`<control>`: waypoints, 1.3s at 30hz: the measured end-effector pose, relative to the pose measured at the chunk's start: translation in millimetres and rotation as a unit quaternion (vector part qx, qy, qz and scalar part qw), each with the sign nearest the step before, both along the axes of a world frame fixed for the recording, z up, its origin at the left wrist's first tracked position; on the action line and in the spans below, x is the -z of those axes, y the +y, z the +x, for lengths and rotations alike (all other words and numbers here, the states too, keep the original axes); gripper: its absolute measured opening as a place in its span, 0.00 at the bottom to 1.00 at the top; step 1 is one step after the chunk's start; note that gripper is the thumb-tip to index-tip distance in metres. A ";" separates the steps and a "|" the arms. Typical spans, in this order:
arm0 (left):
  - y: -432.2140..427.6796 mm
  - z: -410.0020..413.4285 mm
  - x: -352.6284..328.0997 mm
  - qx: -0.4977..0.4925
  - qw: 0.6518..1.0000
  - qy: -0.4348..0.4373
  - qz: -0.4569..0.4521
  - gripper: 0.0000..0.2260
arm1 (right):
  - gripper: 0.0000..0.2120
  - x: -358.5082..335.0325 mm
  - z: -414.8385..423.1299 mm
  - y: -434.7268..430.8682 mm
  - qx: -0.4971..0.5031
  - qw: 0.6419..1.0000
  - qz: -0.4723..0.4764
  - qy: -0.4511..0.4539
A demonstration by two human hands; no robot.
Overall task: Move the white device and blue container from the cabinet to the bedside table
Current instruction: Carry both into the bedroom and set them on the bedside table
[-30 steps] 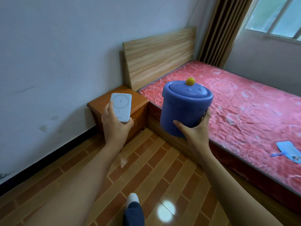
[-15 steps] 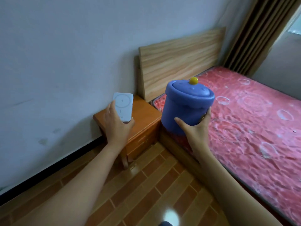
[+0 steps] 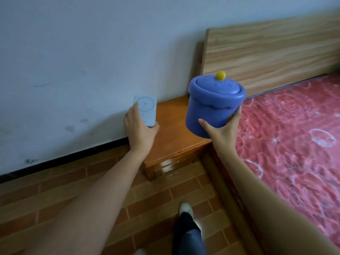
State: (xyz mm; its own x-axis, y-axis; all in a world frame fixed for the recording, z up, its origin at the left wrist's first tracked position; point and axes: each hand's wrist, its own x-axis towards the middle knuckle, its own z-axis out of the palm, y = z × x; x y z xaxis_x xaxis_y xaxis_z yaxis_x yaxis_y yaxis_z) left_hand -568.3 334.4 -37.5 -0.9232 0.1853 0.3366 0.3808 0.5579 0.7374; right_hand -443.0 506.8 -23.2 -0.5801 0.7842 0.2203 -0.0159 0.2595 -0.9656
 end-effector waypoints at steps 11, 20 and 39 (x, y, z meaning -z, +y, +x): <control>106.8 -54.5 91.8 -0.057 0.996 -0.060 -0.029 0.36 | 0.51 88.6 -89.9 107.4 -0.095 0.992 -0.001 -0.087; 144.4 -89.0 189.2 -0.075 0.988 -0.131 -0.023 0.36 | 0.54 184.8 -138.2 140.5 -0.073 0.988 -0.012 -0.134; 173.8 -121.8 307.3 -0.092 0.978 -0.179 -0.045 0.35 | 0.54 306.1 -187.3 145.1 -0.051 0.987 0.002 -0.152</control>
State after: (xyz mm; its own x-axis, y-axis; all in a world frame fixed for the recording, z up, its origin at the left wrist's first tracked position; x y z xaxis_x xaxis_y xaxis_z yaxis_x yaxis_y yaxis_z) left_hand -690.1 508.2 -344.8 -0.9995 0.0182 -0.0247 -0.0065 0.6616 0.7498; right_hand -630.3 651.9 -329.3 -0.6955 0.7180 0.0265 0.2484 0.2748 -0.9289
